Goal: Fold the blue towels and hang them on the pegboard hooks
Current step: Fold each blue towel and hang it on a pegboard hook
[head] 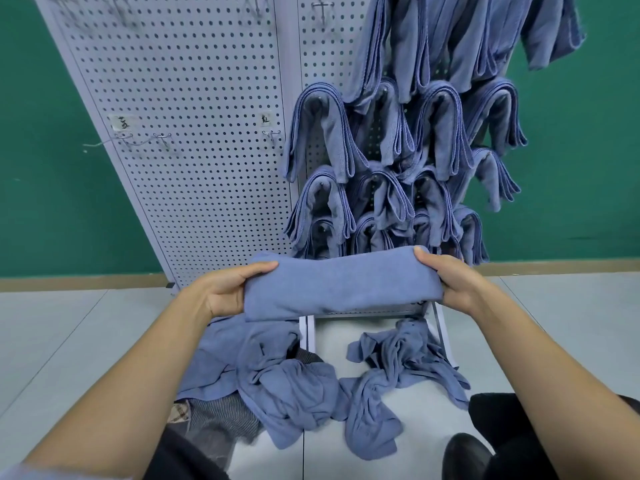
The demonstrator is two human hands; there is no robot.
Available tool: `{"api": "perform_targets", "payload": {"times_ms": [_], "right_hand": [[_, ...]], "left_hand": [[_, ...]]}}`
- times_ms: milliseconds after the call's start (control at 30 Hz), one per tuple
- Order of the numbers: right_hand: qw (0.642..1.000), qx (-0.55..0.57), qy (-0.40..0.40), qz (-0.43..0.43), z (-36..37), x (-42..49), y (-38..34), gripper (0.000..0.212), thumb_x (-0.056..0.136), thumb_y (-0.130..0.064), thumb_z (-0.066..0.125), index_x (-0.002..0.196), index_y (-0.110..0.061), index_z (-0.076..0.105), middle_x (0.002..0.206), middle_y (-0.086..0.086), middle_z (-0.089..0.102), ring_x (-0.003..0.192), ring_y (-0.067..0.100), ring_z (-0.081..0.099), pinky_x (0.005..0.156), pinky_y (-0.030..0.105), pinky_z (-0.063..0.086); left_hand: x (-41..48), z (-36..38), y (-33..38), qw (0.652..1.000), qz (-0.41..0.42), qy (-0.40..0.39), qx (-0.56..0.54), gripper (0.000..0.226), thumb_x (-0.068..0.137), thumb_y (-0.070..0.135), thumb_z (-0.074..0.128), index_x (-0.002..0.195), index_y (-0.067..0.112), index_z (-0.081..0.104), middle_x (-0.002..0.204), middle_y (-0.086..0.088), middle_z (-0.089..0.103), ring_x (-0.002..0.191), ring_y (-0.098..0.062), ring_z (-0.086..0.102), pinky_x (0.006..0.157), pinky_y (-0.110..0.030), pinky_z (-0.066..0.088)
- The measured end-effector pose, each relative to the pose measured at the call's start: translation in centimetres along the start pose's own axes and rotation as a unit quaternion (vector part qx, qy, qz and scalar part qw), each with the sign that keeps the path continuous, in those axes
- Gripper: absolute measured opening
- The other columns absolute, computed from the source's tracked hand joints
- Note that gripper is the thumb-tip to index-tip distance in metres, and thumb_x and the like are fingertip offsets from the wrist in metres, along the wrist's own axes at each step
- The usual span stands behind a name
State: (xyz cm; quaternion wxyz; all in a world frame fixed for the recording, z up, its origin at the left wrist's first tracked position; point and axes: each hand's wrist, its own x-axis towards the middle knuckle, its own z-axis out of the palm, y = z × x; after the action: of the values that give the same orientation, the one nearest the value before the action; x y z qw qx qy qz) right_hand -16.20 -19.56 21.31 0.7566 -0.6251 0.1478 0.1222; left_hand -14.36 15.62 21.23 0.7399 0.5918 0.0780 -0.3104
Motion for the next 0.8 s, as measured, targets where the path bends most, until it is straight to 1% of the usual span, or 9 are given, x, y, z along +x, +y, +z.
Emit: {"api": "perform_targets", "payload": {"times_ms": [100, 200, 233, 333, 400, 533, 667, 767, 800], "right_hand": [[0.998, 0.010, -0.046, 0.036, -0.7, -0.5, 0.7, 0.032, 0.093, -0.026, 0.056, 0.115, -0.004, 0.061, 0.099, 0.010, 0.073, 0.082, 0.018, 0.072, 0.062, 0.029, 0.059], [0.993, 0.031, -0.104, 0.045, -1.3, -0.8, 1.3, 0.058, 0.063, -0.021, 0.082, 0.113, 0.000, 0.062, 0.103, 0.013, 0.072, 0.086, 0.021, 0.072, 0.064, 0.031, 0.059], [0.992, 0.027, -0.113, 0.045, -1.5, -0.9, 1.5, 0.062, 0.056, -0.019, 0.082, 0.112, 0.002, 0.062, 0.102, 0.014, 0.073, 0.085, 0.020, 0.072, 0.064, 0.030, 0.059], [0.992, -0.004, -0.120, 0.035, -2.0, -0.8, 1.7, 0.039, 0.074, -0.014, 0.069, 0.110, 0.000, 0.063, 0.097, 0.012, 0.073, 0.082, 0.017, 0.072, 0.063, 0.026, 0.058], [0.992, -0.045, -0.114, 0.032, -2.5, -0.7, 1.7, 0.030, 0.083, -0.014, 0.064, 0.110, -0.002, 0.064, 0.098, 0.010, 0.073, 0.079, 0.016, 0.072, 0.062, 0.024, 0.058], [0.982, -0.134, -0.135, -0.007, -3.2, -0.3, 1.7, 0.077, 0.049, -0.040, 0.094, 0.113, -0.004, 0.068, 0.115, 0.015, 0.066, 0.089, 0.023, 0.060, 0.072, 0.025, 0.055], [0.978, -0.080, -0.166, -0.101, -3.1, -0.5, 0.8, 0.067, 0.046, -0.038, 0.094, 0.106, -0.015, 0.074, 0.111, 0.007, 0.070, 0.087, 0.016, 0.067, 0.075, 0.023, 0.055], [0.975, -0.024, -0.163, -0.148, -2.4, -1.4, -0.2, 0.017, 0.073, -0.013, 0.075, 0.088, -0.019, 0.078, 0.089, 0.002, 0.074, 0.069, 0.008, 0.066, 0.061, 0.018, 0.055], [0.975, -0.009, -0.148, -0.164, -2.5, -1.2, -0.3, 0.024, 0.082, -0.002, 0.062, 0.082, -0.019, 0.079, 0.081, 0.000, 0.073, 0.064, 0.006, 0.065, 0.056, 0.017, 0.054]], "left_hand": [[-0.8, -1.1, 0.4, 0.999, 0.033, 0.014, -0.014, 0.097, 0.018, 0.021, 0.099, 0.107, 0.005, 0.066, 0.100, -0.011, 0.072, 0.082, -0.021, 0.072, 0.069, -0.037, 0.060], [-1.5, -1.6, 0.6, 0.998, 0.065, 0.007, 0.008, 0.095, 0.022, 0.022, 0.099, 0.108, 0.002, 0.065, 0.101, -0.012, 0.072, 0.084, -0.020, 0.072, 0.067, -0.033, 0.060], [-1.7, -1.7, 0.6, 0.997, 0.074, 0.005, 0.027, 0.092, 0.024, 0.024, 0.099, 0.107, 0.001, 0.065, 0.100, -0.013, 0.072, 0.084, -0.020, 0.072, 0.066, -0.030, 0.059], [-1.9, -2.1, 0.4, 0.994, 0.079, 0.009, 0.074, 0.067, 0.051, 0.024, 0.092, 0.108, 0.001, 0.064, 0.107, -0.014, 0.071, 0.090, -0.018, 0.071, 0.068, -0.025, 0.058], [-2.1, -2.3, 0.4, 0.993, 0.074, 0.016, 0.085, 0.041, 0.077, 0.017, 0.068, 0.115, 0.002, 0.061, 0.115, -0.013, 0.068, 0.094, -0.017, 0.070, 0.071, -0.024, 0.058], [-2.6, -2.7, 0.6, 0.989, 0.095, 0.019, 0.114, 0.032, 0.090, 0.014, 0.052, 0.121, 0.010, 0.059, 0.113, -0.005, 0.070, 0.094, -0.013, 0.070, 0.071, -0.023, 0.057], [-3.0, -3.0, 1.3, 0.980, 0.178, 0.028, 0.080, 0.042, 0.085, 0.016, 0.061, 0.127, 0.015, 0.056, 0.116, -0.003, 0.068, 0.092, -0.011, 0.069, 0.071, -0.023, 0.057], [-3.2, -3.2, 1.9, 0.971, 0.230, 0.004, 0.059, 0.065, 0.058, 0.027, 0.090, 0.117, 0.019, 0.063, 0.109, -0.004, 0.070, 0.086, -0.010, 0.070, 0.069, -0.022, 0.057], [-3.2, -3.2, 1.9, 0.969, 0.242, -0.003, 0.056, 0.067, 0.048, 0.029, 0.094, 0.108, 0.020, 0.069, 0.103, -0.003, 0.072, 0.083, -0.010, 0.070, 0.068, -0.021, 0.057]]}}
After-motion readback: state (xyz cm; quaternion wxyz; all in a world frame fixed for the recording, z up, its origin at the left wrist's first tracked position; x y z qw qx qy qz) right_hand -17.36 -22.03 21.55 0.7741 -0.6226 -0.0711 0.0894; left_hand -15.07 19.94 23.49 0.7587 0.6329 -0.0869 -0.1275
